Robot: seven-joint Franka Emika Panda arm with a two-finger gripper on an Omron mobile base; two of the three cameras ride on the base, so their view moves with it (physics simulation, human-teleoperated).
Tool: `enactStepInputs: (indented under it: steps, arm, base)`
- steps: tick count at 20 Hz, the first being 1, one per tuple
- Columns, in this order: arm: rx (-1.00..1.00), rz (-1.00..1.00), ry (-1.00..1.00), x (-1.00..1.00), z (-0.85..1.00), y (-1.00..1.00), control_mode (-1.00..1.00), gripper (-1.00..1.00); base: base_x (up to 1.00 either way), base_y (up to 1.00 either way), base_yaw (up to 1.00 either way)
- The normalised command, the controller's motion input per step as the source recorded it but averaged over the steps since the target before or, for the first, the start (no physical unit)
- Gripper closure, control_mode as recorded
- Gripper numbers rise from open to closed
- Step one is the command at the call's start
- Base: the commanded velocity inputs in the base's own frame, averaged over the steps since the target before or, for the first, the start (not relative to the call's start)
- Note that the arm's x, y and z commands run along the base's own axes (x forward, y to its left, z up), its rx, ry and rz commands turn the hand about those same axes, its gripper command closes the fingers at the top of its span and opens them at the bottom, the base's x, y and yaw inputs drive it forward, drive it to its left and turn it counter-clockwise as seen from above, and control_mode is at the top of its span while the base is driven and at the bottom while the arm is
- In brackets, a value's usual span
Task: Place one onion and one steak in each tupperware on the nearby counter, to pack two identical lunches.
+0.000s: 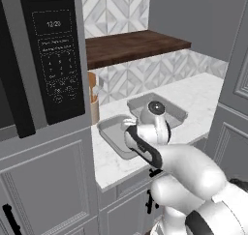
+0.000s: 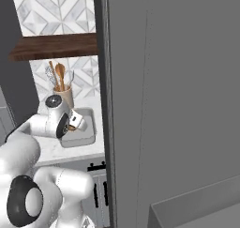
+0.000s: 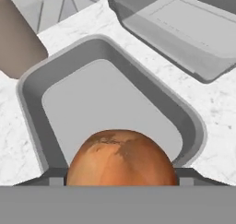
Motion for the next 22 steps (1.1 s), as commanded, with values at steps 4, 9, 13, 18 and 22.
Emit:
enactStepInputs:
  steps: [4,9,13,18,22]
  arm:
    - [0.00,0.00,0.04,0.92,-0.32,0.27,-1.00,-1.00]
    - [0.00,-0.02,0.06,0.27,0.19,0.00,-1.00,-1.00]
    - [0.00,0.00,0.00,0.00,0.91,0.03,-1.00,-1.00]
    - [0.00,0.00,0.00,-0.48,1.00,0.00,-1.00,-1.00]
    - [0.00,0.00,0.00,-1.00,0.65,-0.16,-1.00,-1.00]
  base:
    - [0.00,0.00,0.00]
    - [0.00,0.00,0.00]
    - [0.00,0.00,0.00]
    - [0.00,0.00,0.00]
    - [0.00,0.00,0.00]
